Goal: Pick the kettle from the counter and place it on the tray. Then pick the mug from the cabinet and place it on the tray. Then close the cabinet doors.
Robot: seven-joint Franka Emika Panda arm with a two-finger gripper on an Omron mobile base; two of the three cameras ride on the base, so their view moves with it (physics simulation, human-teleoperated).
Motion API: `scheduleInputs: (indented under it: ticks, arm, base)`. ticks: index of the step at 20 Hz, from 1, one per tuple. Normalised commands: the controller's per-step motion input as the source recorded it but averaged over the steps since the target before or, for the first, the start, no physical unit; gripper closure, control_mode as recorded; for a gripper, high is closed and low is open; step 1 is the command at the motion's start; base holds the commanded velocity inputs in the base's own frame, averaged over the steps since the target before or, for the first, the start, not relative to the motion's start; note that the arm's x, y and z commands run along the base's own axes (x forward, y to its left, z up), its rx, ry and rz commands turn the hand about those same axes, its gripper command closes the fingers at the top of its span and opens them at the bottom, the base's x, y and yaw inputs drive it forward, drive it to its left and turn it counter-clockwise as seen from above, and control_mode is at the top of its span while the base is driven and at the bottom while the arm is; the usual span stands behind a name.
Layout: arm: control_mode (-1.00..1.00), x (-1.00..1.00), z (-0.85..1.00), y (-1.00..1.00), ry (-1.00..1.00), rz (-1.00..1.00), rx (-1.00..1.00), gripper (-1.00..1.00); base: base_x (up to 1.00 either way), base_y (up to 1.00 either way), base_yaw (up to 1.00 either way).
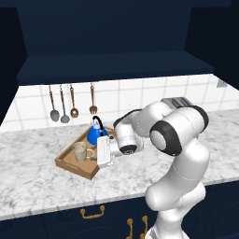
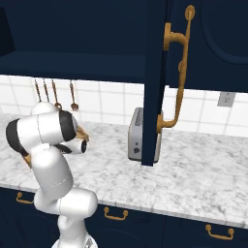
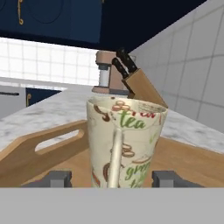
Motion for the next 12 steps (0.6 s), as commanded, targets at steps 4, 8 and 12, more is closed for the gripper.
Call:
scheduleInputs:
  ticks: [4, 8, 12]
  arm:
    - [-1.00, -0.24, 0.27, 0.00, 0.00, -0.05, 0.00, -1.00]
    - [-1.00, -0.27, 0.54, -0.07, -0.01, -0.05, 0.00, -1.00]
    - [-1.00, -0.29, 0.62, -0.08, -0.02, -0.06, 0.00, -1.00]
  base:
    - [0.00, 0.00, 0.00]
    - [0.00, 0.00, 0.00]
    - [0.00, 0.00, 0.00]
